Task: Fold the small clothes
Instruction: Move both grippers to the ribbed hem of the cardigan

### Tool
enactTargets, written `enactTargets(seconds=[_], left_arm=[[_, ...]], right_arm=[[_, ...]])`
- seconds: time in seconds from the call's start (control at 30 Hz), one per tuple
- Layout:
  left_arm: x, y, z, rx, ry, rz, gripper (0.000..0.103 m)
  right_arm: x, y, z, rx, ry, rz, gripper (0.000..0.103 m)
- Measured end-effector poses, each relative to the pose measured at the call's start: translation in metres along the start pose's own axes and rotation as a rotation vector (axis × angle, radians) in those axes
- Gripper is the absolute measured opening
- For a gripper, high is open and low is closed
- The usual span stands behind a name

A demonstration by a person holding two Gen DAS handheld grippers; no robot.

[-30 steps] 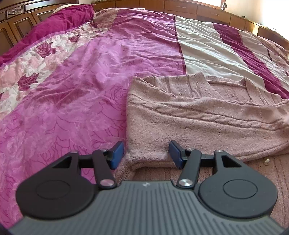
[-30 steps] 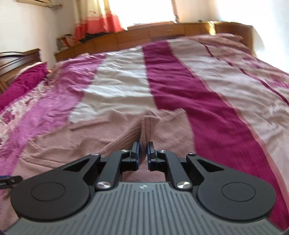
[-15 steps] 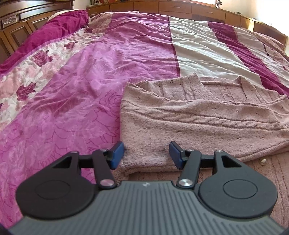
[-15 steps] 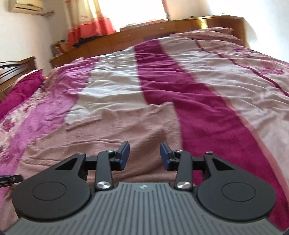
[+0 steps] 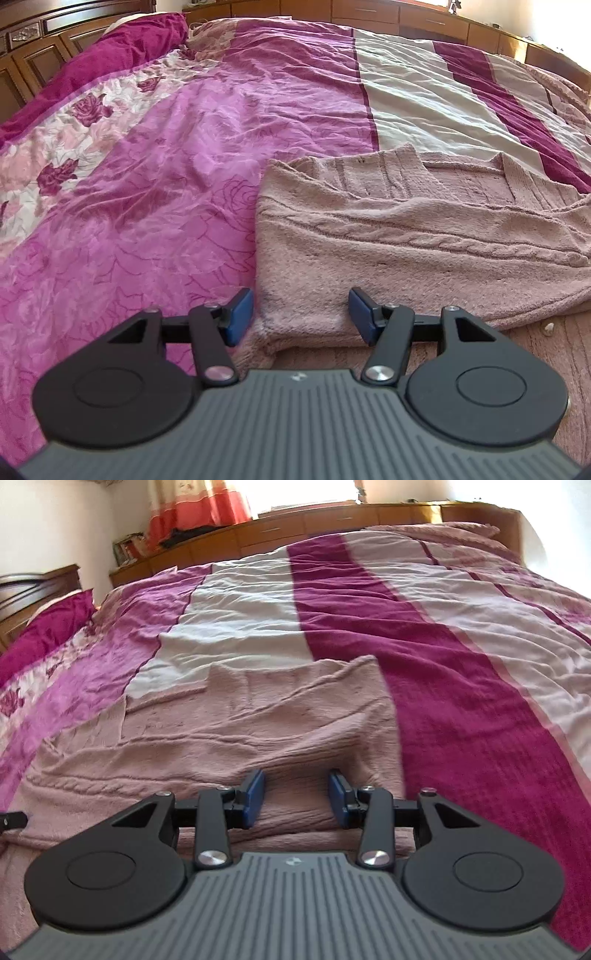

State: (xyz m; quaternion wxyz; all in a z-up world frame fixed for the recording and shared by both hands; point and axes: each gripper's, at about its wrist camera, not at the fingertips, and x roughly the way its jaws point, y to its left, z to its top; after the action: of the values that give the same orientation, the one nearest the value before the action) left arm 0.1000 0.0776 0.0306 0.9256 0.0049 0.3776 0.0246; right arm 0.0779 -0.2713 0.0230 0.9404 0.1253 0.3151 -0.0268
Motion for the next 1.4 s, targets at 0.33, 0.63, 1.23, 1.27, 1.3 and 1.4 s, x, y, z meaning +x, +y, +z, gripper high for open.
enactTargets(seconds=[0.33, 0.63, 1.23, 1.27, 1.3, 1.4], left_arm=[[-0.037, 0.026, -0.013, -0.031, -0.007, 0.030, 0.058], [-0.078, 0.046, -0.031, -0.002, -0.016, 0.056, 0.058], [-0.110, 0.052, -0.079, -0.038, 0.091, -0.059, 0.058], [-0.111, 0.051, -0.082, -0.035, 0.099, -0.066, 0.058], [-0.112, 0.050, -0.085, -0.031, 0.106, -0.071, 0.058], [-0.113, 0.048, -0.093, -0.020, 0.123, -0.087, 0.058]], right_arm=[[-0.042, -0.010, -0.005, 0.001, 0.005, -0.020, 0.054], [-0.089, -0.013, -0.026, -0.034, 0.053, 0.037, 0.059], [-0.141, -0.031, -0.074, -0.049, 0.138, 0.070, 0.073], [-0.144, -0.032, -0.076, -0.047, 0.143, 0.072, 0.074], [-0.146, -0.034, -0.078, -0.045, 0.147, 0.073, 0.078], [-0.152, -0.038, -0.084, -0.051, 0.164, 0.070, 0.080]])
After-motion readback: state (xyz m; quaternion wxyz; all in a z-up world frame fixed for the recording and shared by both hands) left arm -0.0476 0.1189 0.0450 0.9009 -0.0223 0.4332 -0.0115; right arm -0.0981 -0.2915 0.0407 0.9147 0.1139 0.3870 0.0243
